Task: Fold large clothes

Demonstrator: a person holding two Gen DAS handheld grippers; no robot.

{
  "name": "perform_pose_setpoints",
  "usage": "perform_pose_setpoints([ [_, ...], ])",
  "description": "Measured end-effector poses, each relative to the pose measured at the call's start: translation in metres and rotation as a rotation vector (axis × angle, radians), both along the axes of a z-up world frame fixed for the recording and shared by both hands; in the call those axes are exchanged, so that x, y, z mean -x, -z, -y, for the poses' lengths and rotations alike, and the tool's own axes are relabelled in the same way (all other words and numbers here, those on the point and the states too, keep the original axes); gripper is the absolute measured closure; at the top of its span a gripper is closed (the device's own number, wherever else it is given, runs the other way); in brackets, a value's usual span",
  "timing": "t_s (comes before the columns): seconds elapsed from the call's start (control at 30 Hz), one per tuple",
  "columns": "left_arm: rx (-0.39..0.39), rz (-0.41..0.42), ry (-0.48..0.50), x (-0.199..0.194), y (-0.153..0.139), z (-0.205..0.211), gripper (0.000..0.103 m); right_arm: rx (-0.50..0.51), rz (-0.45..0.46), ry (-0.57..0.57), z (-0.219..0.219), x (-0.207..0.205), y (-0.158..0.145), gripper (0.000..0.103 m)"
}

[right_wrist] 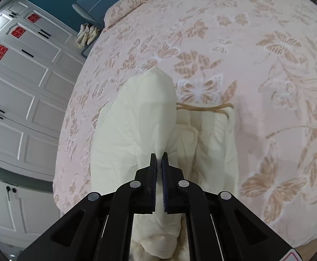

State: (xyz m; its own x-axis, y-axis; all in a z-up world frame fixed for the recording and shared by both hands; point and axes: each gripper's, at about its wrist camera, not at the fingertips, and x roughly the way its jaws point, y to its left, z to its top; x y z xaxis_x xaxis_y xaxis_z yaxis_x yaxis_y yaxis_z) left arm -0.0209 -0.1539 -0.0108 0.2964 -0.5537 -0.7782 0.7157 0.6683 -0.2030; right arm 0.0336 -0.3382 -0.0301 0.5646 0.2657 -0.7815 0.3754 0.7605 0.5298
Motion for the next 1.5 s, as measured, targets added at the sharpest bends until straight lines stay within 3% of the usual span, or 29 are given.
perform_pose_setpoints([
  [0.13, 0.084, 0.036, -0.069, -0.008, -0.039, -0.039, 0.054, 0.011, 0.016, 0.033, 0.01, 0.018, -0.002, 0.101],
  [0.33, 0.059, 0.07, -0.271, -0.077, -0.061, -0.061, 0.054, 0.083, 0.011, 0.08, 0.016, 0.058, 0.0, 0.101],
  [0.57, -0.074, 0.045, -0.31, -0.124, -0.023, -0.021, 0.054, 0.171, -0.038, 0.134, 0.014, 0.087, 0.013, 0.101],
  [0.8, -0.201, 0.003, -0.297, -0.121, 0.026, 0.013, 0.054, 0.238, -0.087, 0.141, 0.007, 0.082, 0.032, 0.101],
  [1.27, -0.334, 0.052, -0.341, -0.138, 0.06, 0.041, 0.054, 0.271, -0.174, 0.122, 0.001, 0.04, 0.072, 0.1],
  [1.5, -0.359, 0.045, -0.36, -0.142, 0.065, 0.04, 0.054, 0.318, -0.081, 0.146, -0.011, 0.083, 0.008, 0.087],
])
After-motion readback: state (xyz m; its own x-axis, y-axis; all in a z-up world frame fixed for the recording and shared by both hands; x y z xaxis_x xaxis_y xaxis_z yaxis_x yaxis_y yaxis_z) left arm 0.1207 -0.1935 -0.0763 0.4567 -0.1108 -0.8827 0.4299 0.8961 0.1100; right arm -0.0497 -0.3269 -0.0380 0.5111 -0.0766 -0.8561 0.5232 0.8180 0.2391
